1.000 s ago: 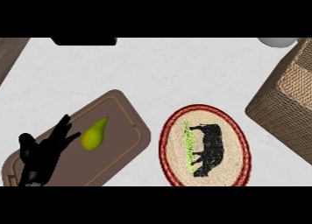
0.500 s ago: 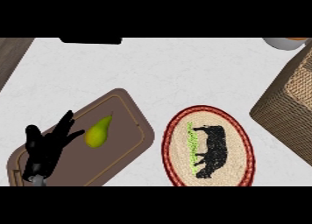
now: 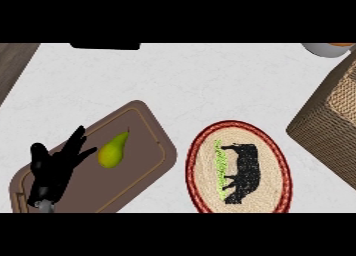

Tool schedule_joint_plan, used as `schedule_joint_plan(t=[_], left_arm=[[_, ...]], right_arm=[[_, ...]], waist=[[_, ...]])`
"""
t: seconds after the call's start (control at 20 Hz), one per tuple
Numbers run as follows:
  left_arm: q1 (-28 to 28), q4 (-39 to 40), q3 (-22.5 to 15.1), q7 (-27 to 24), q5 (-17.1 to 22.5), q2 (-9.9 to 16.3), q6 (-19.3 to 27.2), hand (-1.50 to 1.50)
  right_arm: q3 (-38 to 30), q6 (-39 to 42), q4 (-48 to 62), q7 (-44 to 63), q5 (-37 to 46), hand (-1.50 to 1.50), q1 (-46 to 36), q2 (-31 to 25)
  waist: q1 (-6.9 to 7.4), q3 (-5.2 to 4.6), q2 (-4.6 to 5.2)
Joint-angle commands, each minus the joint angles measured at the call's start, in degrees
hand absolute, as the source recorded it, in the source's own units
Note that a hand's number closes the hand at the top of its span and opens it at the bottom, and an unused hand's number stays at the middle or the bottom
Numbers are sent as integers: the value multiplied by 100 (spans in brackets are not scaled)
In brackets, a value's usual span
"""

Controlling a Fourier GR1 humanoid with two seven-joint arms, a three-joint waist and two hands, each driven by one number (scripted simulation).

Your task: Pick the eggplant from the placemat and place it in the basket

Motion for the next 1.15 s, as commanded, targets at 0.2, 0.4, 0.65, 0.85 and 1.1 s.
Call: schedule_joint_plan(t=[0.2, 0.4, 0.65, 0.85, 1.1], left_arm=[[307, 197, -198, 242, -98, -97, -36, 0], [139, 427, -173, 175, -209, -203, 83, 0], [238, 295, -52, 246, -57, 48, -203, 0], [204, 428, -131, 69, -143, -105, -157, 0], [214, 411, -16, 33, -75, 3, -233, 0]], right_arm=[[229, -342, 1390, -1480, 1238, -150, -695, 260], [114, 91, 1995, -1492, 1212, -150, -1324, 262], [-235, 609, 2810, -1388, 921, -150, -1637, 55], [-399, 710, 3320, -1036, 848, -150, -1939, -85], [-528, 804, 3732, -1077, 842, -150, -1881, -454]], waist=[[38, -45, 61], [-19, -54, 52], [-9, -48, 65], [22, -46, 91], [76, -20, 155]])
